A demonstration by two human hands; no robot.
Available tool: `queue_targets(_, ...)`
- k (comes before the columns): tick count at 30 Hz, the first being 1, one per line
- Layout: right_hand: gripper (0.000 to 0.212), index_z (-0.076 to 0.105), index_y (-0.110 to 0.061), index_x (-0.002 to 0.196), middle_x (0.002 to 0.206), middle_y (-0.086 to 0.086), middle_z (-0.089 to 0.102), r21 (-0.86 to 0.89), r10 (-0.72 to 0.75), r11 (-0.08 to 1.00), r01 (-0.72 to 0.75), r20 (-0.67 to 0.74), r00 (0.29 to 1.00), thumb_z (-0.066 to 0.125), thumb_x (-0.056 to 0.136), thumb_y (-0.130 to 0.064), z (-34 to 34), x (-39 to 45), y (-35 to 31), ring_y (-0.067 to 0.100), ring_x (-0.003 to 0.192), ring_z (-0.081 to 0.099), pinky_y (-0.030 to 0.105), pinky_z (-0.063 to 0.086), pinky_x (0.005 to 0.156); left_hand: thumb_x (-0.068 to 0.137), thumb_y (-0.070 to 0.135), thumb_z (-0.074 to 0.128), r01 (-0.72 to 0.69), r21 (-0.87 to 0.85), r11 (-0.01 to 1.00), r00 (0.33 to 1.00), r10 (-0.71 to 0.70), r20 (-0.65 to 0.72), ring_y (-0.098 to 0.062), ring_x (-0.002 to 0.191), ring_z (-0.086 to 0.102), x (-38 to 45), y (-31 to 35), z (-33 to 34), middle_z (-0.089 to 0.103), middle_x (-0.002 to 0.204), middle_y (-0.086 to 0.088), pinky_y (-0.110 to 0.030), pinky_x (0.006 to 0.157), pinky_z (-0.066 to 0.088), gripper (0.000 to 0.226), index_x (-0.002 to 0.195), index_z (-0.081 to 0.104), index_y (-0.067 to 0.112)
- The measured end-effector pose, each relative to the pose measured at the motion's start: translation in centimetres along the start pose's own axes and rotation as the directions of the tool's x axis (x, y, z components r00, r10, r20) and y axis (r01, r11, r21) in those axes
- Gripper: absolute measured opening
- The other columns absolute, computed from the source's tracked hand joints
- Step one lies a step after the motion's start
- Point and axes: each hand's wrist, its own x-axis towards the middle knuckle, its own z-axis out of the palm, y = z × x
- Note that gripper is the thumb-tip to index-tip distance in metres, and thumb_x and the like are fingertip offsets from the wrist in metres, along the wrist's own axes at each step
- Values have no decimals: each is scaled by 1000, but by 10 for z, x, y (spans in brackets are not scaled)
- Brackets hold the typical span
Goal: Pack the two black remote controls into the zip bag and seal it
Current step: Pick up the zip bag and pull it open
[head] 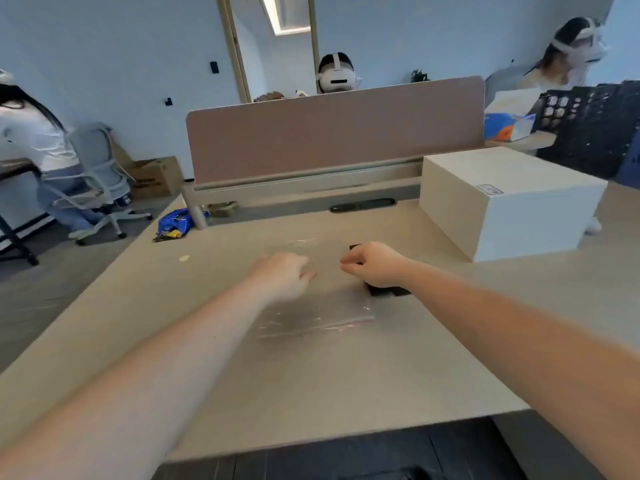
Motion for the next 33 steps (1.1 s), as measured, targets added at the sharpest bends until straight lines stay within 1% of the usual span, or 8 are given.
queue_targets(8,39,60,-14,128,135,2,59,-44,-58,997,61,61,996,55,94,-34,22,-26,-14,18,128,50,29,35,110,88,46,42,58,-49,997,998,-58,11,-30,103,59,-39,-6,20,68,112,-6,-40,85,51,36,99,65,21)
queue_targets(15,49,58,-21,129,133,0,59,-276,-187,931,240,204,961,60,87,-48,45,-31,-35,21,124,52,34,45,102,90,40,46,95,-101,990,995,-92,30,-29,94,60,-44,-11,28,69,103,-7,-35,77,50,31,95,67,19)
queue_targets(19,33,63,-19,120,118,8,65,-472,-203,822,320,281,938,51,94,-36,61,-27,-40,30,110,60,31,44,76,88,36,49,99,-159,982,991,-84,100,-28,96,61,-48,-16,37,69,106,-4,-36,82,52,25,96,67,21)
queue_targets(24,25,66,-12,103,104,12,67,-576,-208,756,310,238,949,43,95,-14,72,-23,-38,34,96,64,31,42,64,88,36,51,107,-211,972,992,-89,89,-26,101,59,-52,-24,47,67,111,-2,-32,83,49,24,101,66,24)
queue_targets(26,25,67,-13,103,104,11,68,-551,-192,791,267,191,963,44,92,-10,73,-20,-39,34,95,64,30,42,63,87,34,52,119,-219,968,991,-128,-27,-28,98,60,-53,-24,45,67,105,-5,-33,80,50,21,94,67,20)
queue_targets(29,25,71,-16,101,106,10,70,-326,-99,939,109,47,994,49,89,-12,70,-14,-38,32,97,64,30,49,71,88,37,50,181,-281,942,932,-256,-258,-33,74,57,-56,-24,37,58,63,-7,-33,60,43,41,57,55,11)
queue_targets(31,21,74,-13,97,105,8,73,-108,-26,994,19,-59,998,55,88,-13,65,-11,-37,27,99,65,30,52,79,89,44,48,247,-387,888,910,-349,-221,-32,61,56,-58,-21,32,52,45,-4,-32,56,42,57,42,49,11)
queue_targets(33,16,75,-10,95,102,7,74,86,46,996,-34,-136,990,63,86,-15,61,-10,-37,22,95,66,27,50,79,86,52,49,298,-494,817,925,-375,-62,-25,58,61,-55,-15,33,64,50,-7,-30,62,47,60,41,59,14)
